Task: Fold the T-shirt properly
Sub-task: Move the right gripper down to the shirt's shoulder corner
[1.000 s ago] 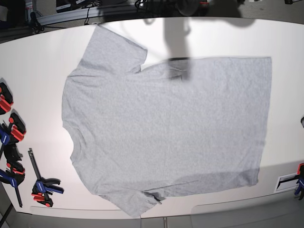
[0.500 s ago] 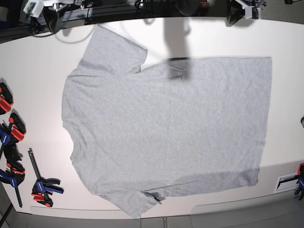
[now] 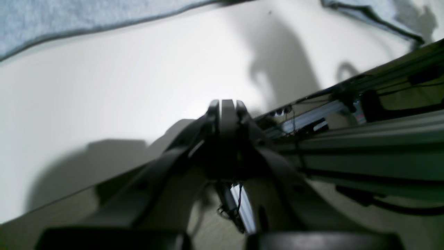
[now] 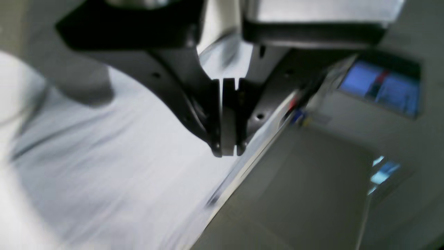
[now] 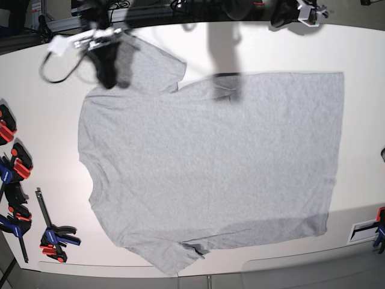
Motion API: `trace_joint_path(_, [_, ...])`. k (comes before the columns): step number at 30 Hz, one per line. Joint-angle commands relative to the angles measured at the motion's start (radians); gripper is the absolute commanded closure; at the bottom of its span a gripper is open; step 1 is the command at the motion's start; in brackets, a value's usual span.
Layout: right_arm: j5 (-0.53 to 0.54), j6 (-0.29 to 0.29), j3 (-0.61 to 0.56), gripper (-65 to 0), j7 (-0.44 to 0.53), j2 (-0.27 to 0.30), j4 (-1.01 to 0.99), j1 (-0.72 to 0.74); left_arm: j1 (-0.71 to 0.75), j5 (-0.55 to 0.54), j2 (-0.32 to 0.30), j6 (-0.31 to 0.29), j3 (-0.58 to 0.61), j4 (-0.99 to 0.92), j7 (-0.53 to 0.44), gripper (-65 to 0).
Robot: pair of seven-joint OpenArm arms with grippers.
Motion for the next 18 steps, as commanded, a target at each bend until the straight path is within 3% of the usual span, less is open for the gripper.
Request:
trace_joint_path(1, [0.005,-0.006,0.031,0.0,0.023,0.002,0.019,0.014,0.011,-0.013,-0.002,-0.007,-0.005,0.016,-0.026,0.0])
trace_joint_path(6, [-0.079,-0.015,0.124,0.0,-0.060,0.001,0.031,0.047,0.008,-0.013,-0.002,-0.007,-0.005,0.016,-0.026,0.0])
trace_joint_path(8, [-0.066,-0.029,0.150,-10.5,-0.077,-0.018,0.031,0.046,0.006,-0.013,-0.002,-0.007,-0.005,0.016,-0.026,0.0])
trace_joint_path(11, [-0.011,-0.097,0.212,-26.2,-0.132,-0.076,0.031,0.046,0.006,-0.013,-0.002,-0.007,-0.005,0.016,-0.026,0.0])
trace_joint_path(15, [0.053,-0.126,0.256,-26.9,-0.338,-0.095,0.029,0.046,0.006,-0.013,-0.002,-0.007,-0.005,0.016,-0.026,0.0])
trace_joint_path(18, [0.065,-0.130,0.246,-26.9,-0.396,-0.094,0.007,0.045,-0.002,-0.013,-0.001,-0.007,-0.005,0.016,-0.026,0.0])
